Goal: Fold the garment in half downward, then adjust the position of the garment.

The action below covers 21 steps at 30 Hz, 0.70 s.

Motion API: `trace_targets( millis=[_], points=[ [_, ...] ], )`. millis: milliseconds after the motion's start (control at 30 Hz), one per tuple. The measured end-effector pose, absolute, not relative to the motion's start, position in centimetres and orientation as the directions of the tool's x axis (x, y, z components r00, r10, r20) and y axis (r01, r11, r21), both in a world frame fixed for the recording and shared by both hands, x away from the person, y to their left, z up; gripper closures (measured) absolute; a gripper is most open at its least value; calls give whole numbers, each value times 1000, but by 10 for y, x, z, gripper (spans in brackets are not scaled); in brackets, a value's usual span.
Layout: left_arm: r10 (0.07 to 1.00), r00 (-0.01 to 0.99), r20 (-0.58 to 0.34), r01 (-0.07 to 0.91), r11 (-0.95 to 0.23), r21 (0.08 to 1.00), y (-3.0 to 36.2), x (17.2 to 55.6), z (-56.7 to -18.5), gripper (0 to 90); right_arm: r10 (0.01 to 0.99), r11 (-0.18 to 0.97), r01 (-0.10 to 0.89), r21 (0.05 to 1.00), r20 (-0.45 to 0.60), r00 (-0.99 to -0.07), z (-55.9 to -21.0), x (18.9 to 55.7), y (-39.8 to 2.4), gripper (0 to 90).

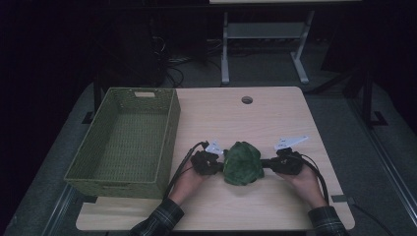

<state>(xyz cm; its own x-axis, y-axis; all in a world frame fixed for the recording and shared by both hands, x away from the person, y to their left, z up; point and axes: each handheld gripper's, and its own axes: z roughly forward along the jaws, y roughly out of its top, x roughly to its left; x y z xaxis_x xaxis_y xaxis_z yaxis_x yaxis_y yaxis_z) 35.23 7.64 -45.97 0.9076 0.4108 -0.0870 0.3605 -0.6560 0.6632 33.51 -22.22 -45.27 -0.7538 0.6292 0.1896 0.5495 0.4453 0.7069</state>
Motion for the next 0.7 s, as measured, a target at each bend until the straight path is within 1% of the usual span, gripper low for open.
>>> trace_targets(
  millis=[33, 67, 100, 133, 167, 233, 267, 300, 333, 367, 400, 433, 467, 500, 533, 567, 667, 700],
  points=[
    [418, 903, -97, 369, -642, 672, 81, 353, -456, 857, 662, 399, 562, 725, 197, -724, -450, 332, -231, 817],
    [418, 903, -97, 369, -642, 672, 81, 353, -456, 842, 662, 399, 562, 725, 197, -724, -450, 332, -231, 817],
    [414, 905, -93, 364, -644, 673, 84, 353, -454, 825, 691, 362, 565, 741, 194, -697, -450, 327, -239, 726],
    [422, 900, -104, 375, -633, 677, 86, 353, -452, 825, 691, 362, 565, 741, 194, -697, -450, 327, -239, 726],
    [425, 900, -102, 371, -621, 690, 90, 352, -447, 796, 723, 352, 577, 737, 178, -668, -453, 323, -245, 622],
    [419, 903, -91, 359, -623, 695, 91, 349, -440, 746, 756, 349, 579, 737, 143, -639, -458, 318, -250, 530],
    [419, 903, -91, 359, -623, 695, 91, 349, -440, 715, 756, 349, 579, 737, 143, -639, -458, 318, -250, 530],
    [419, 903, -91, 359, -623, 695, 92, 346, -432, 677, 779, 346, 587, 731, 125, -615, -461, 314, -255, 445],
    [419, 903, -91, 359, -623, 695, 92, 346, -432, 642, 790, 344, 588, 732, 113, -602, -463, 312, -259, 398],
    [413, 907, -89, 348, -613, 709, 94, 342, -423, 611, 801, 340, 591, 731, 104, -589, -464, 311, -262, 368],
    [395, 915, -84, 335, -625, 705, 96, 341, -419, 568, 810, 334, 599, 728, 103, -577, -466, 309, -266, 341],
    [397, 914, -84, 335, -621, 709, 96, 340, -415, 534, 819, 328, 607, 724, 102, -564, -469, 308, -270, 307],
    [397, 914, -84, 335, -621, 709, 96, 340, -415, 499, 819, 328, 607, 724, 102, -564, -469, 308, -270, 307],
    [388, 918, -81, 324, -620, 715, 97, 340, -408, 459, 841, 321, 624, 712, 88, -534, -474, 307, -276, 257],
    [388, 918, -81, 324, -620, 715, 97, 340, -408, 425, 841, 321, 624, 712, 88, -534, -474, 307, -276, 257],
    [378, 922, -90, 322, -614, 721, 95, 339, -403, 390, 855, 320, 623, 714, 65, -514, -478, 308, -282, 208],
    [360, 929, -83, 308, -630, 713, 91, 338, -399, 330, 864, 313, 627, 713, 60, -500, -479, 309, -285, 190],
    [356, 931, -85, 304, -624, 720, 88, 337, -398, 330, 867, 312, 622, 718, 52, -495, -480, 309, -286, 155]
  ],
)
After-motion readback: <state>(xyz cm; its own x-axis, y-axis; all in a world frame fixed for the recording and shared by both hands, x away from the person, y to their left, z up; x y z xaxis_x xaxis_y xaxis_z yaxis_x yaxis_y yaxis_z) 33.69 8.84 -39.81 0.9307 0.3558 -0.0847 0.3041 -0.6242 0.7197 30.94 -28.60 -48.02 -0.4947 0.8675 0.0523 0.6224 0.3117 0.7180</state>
